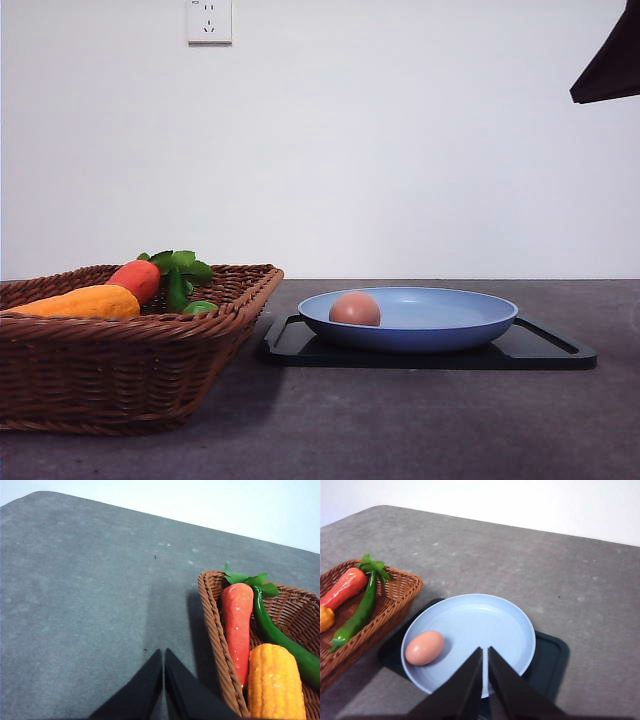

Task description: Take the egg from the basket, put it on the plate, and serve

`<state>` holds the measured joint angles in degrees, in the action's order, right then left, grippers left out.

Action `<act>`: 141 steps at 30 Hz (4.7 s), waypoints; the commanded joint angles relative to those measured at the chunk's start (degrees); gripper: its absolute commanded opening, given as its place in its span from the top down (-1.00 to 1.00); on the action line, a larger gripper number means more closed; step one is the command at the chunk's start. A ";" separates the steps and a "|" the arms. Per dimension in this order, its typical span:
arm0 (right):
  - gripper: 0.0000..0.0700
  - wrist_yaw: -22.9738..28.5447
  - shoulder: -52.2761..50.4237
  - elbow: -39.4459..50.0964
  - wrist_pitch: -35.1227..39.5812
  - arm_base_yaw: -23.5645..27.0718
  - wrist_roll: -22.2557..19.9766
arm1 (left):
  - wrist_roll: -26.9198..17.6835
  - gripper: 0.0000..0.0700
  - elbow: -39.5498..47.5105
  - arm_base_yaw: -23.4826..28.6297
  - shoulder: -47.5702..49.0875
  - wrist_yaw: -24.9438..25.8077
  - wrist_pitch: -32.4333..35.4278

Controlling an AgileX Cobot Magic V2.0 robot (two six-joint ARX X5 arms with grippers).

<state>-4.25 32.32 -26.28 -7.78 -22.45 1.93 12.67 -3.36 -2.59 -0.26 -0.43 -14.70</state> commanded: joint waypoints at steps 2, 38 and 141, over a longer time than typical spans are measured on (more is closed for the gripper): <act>1.00 2.98 -4.66 -0.19 -0.24 1.20 -3.61 | 0.07 1.00 1.42 0.07 0.09 0.41 -0.68; 1.00 -4.31 -32.11 25.75 0.00 23.01 3.44 | 0.07 1.00 1.42 0.07 0.09 0.39 -0.67; 1.00 -4.33 -32.11 25.75 2.22 23.01 3.46 | 0.07 1.00 1.42 0.07 0.09 0.41 -0.65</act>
<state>-8.43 0.30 -0.91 -6.13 0.54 4.79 12.71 -3.33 -2.59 -0.25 -0.38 -14.68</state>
